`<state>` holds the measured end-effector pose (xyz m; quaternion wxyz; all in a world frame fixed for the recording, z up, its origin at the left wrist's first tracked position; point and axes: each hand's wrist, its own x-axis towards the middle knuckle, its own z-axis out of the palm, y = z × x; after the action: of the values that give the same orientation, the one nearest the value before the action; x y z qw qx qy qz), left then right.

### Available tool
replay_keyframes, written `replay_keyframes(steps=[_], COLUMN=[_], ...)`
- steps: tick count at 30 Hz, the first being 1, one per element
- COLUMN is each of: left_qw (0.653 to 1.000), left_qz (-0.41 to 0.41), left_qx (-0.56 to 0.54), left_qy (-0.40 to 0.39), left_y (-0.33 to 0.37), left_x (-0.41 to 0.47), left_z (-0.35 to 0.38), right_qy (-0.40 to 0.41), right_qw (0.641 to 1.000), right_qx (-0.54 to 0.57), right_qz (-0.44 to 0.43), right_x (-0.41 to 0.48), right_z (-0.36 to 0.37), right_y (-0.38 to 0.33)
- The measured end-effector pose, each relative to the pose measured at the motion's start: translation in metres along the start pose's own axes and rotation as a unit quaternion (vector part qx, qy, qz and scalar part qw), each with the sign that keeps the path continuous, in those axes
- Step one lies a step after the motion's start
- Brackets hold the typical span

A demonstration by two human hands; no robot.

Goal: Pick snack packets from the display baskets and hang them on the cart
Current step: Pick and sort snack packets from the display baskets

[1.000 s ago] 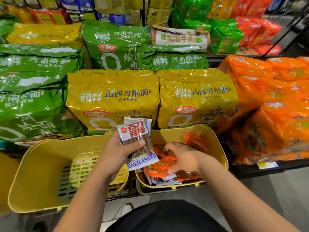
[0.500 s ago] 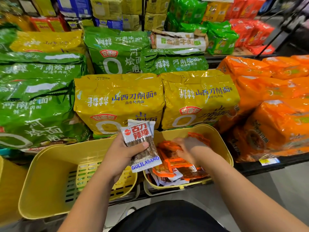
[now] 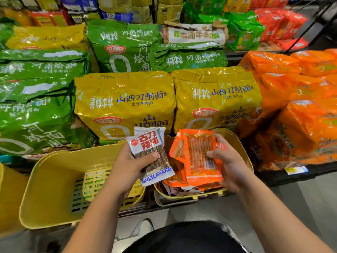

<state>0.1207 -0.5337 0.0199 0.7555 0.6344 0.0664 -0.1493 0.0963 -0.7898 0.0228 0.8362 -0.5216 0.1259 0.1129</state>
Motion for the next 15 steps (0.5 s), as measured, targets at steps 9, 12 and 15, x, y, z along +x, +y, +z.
replay_keyframes(steps=[9, 12, 15], left_qw=[0.993, 0.985, 0.975], left_qz=[0.036, 0.056, 0.066], left_qx=[-0.026, -0.040, -0.052], left_qy=[0.112, 0.161, 0.204], left_y=[-0.007, -0.015, -0.024], left_x=[-0.045, -0.066, -0.093], left_z=[0.037, 0.051, 0.064], right_qy=[-0.037, -0.068, -0.095], right_qw=[0.988, 0.983, 0.975], right_qx=[0.098, 0.106, 0.107], right_qz=[0.116, 0.136, 0.173], right_x=[-0.002, -0.004, -0.003], right_z=[-0.005, -0.012, -0.019], right_y=[-0.010, -0.006, -0.002])
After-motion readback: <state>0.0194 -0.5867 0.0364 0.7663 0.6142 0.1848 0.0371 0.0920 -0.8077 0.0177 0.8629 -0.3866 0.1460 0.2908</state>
